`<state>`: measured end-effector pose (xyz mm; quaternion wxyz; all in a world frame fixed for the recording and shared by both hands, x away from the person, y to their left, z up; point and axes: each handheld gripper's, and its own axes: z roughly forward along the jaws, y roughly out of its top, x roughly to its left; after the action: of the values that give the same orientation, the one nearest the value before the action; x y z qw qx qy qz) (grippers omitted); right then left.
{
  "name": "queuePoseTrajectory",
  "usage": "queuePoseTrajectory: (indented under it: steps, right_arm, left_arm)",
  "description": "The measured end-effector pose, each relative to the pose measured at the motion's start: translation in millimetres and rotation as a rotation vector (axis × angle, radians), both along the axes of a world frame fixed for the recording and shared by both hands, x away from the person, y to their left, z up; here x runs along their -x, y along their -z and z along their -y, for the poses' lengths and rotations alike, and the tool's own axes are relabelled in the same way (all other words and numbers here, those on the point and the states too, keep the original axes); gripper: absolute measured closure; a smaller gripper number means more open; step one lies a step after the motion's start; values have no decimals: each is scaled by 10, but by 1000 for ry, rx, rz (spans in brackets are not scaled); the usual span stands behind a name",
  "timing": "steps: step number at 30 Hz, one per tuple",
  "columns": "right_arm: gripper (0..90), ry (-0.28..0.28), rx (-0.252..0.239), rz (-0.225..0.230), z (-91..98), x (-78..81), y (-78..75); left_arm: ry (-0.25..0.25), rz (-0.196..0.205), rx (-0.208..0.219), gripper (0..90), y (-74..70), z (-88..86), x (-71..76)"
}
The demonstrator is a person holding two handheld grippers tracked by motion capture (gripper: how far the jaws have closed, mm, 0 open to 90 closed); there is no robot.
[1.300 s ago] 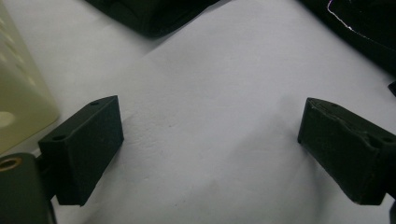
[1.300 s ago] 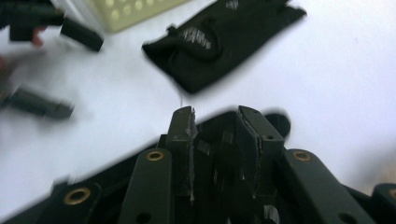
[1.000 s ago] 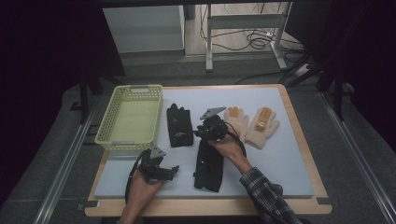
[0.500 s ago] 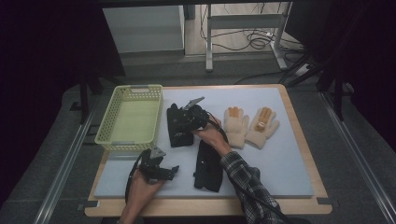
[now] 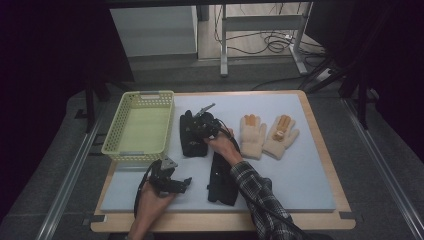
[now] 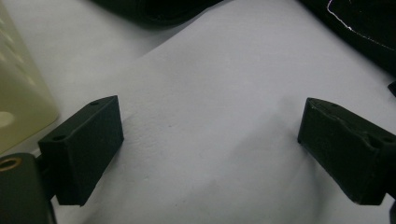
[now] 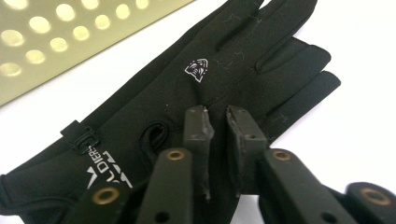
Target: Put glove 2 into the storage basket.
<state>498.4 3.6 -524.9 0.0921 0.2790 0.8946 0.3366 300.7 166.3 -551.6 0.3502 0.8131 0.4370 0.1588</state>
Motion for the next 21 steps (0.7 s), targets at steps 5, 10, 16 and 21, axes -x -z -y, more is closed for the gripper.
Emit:
queuePoseTrajectory:
  steps: [5, 10, 16, 21]
  right_arm:
    - [823, 20, -21, 10, 29, 70, -41]
    - [823, 36, -88, -13, 132, 149, -199]
    - [822, 24, -114, 18, 283, 366, -463]
    - [821, 27, -142, 34, 501, 589, -663]
  left_arm:
    - [0, 0, 0, 71, 0, -1, -1]
    - [0, 0, 1, 71, 0, -1, -1]
    - [0, -1, -1, 71, 0, -2, -1]
    - [1, -1, -1, 71, 0, -2, -1]
